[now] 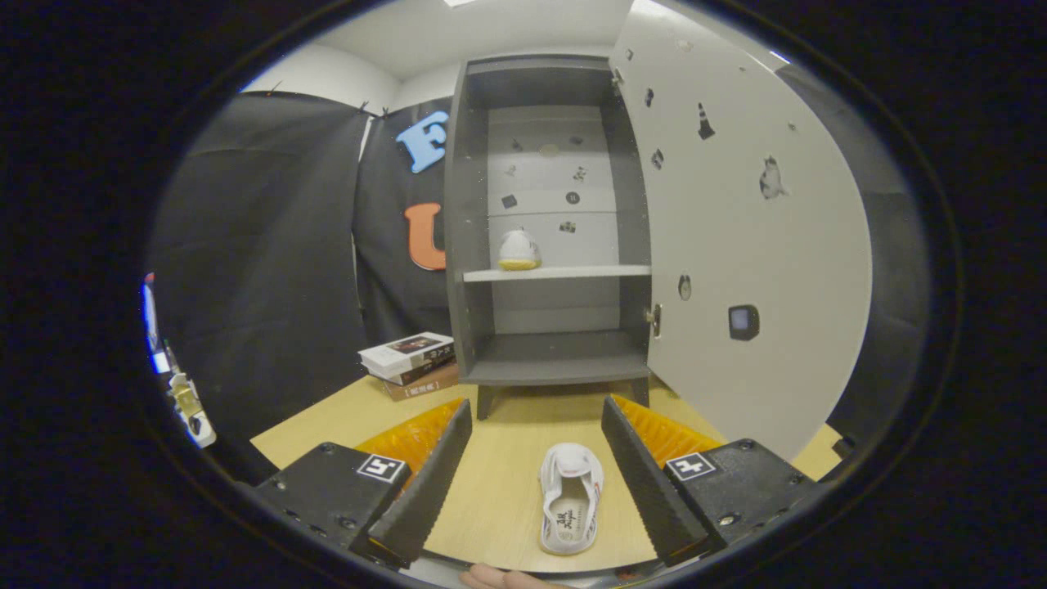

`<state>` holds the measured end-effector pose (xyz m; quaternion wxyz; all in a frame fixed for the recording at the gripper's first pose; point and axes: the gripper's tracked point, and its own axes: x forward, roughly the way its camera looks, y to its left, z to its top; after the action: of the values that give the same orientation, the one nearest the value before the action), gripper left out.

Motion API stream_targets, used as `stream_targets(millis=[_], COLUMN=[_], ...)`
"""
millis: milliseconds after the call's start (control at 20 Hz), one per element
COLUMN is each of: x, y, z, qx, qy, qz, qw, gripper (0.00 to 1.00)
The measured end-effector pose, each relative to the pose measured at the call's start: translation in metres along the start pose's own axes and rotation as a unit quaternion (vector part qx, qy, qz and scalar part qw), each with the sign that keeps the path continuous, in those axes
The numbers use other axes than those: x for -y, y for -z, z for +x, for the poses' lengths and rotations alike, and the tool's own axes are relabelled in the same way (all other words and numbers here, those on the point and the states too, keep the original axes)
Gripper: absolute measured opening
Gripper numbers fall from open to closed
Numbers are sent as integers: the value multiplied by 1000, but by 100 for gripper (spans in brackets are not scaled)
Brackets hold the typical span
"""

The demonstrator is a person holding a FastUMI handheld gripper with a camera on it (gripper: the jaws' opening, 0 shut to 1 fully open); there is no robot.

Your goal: Open the shoe cabinet door, grab the shoes and put them into the shoe cabinet, then close the shoe cabinet door.

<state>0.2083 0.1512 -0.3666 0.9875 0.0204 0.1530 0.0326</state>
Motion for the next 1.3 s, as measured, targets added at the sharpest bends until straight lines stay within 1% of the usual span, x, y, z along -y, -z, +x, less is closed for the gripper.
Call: stream_targets(millis=[100,250,400,550,600,700,750,800,900,950,1100,1200,1250,1300], x=[1,-6,-8,-1,1,4,5,8,11,14,23,16,16,17], y=[22,58,96,130,135,147,152,151,152,160,164,168,168,168], z=[13,27,43,60,66,75,79,82,93,96,109,114,113,115], qx=[-14,-35,-67,-111,-119,-138,-147,-143,-138,-158,-168,-171,-173,-174], qy=[8,7,12,26,29,35,38,44,54,65,77,49,48,45], qz=[-4,-8,2,20,29,43,48,47,46,52,68,92,87,83], qw=[1000,999,998,993,992,989,987,988,988,984,980,980,980,980], gripper=[100,100,100,93,93,88,84,80,75,68,53,20,8,7])
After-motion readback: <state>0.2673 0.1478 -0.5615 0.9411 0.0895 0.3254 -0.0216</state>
